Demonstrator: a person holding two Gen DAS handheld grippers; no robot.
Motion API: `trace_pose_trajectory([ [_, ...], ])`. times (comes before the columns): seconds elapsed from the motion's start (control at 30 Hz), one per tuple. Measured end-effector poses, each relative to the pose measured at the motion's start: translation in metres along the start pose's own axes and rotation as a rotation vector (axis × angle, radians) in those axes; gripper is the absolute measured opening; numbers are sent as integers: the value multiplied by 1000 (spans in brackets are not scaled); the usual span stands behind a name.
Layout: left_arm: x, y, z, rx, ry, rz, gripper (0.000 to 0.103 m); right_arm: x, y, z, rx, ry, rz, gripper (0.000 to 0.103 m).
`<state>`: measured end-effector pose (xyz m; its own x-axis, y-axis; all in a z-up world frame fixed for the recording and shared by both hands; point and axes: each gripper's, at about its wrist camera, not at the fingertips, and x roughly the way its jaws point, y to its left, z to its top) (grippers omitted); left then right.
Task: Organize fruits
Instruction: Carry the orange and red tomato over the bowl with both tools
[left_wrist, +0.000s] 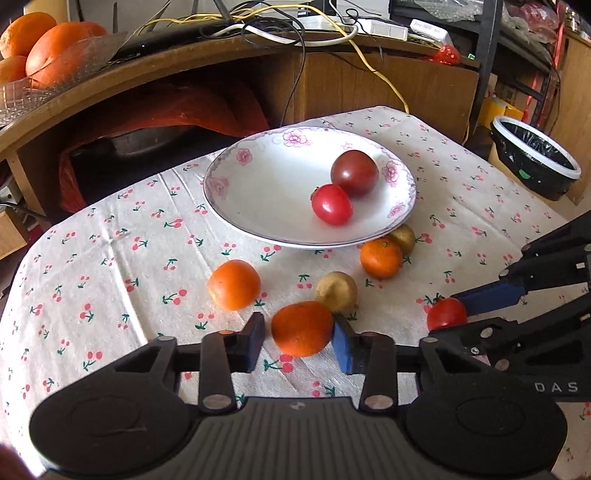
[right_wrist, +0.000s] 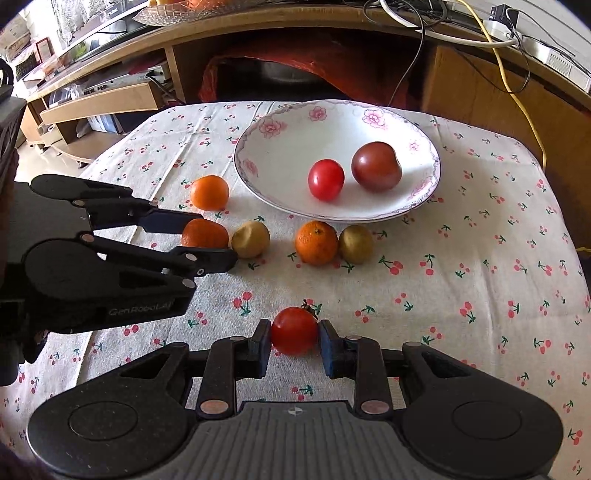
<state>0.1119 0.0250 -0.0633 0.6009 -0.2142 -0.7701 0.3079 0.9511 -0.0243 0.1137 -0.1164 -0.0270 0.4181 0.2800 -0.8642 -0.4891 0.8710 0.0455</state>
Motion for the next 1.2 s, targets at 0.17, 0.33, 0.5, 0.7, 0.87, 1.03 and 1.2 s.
trace_pose_trajectory([
  [0.17, -7, -4, -1, -4, 25, 14, 42, -4, -2, -3, 9, -2, 9, 22],
  [0.33, -20, -12, 5, 11, 27, 38, 42, -12, -1, -5, 13, -19, 18, 22],
  [0.5, -28, -18, 25, 16, 17, 56, 42, -27, -7, 8, 33, -72, 23, 22],
  [0.7, -27, -17, 52, 37, -5, 69, 41, -31, -15, 39, 56, -137, 9, 23],
  [0.87, -14, -9, 67, 16, -17, 64, 41, -23, -26, 55, 82, -152, -4, 23],
  [1.03, 0, -7, 73, 13, -3, 65, 41, -14, -35, 62, 97, -156, -21, 23],
  [1.2, 8, -3, 77, 3, -4, 75, 41, -10, -38, 69, 102, -166, -31, 23],
])
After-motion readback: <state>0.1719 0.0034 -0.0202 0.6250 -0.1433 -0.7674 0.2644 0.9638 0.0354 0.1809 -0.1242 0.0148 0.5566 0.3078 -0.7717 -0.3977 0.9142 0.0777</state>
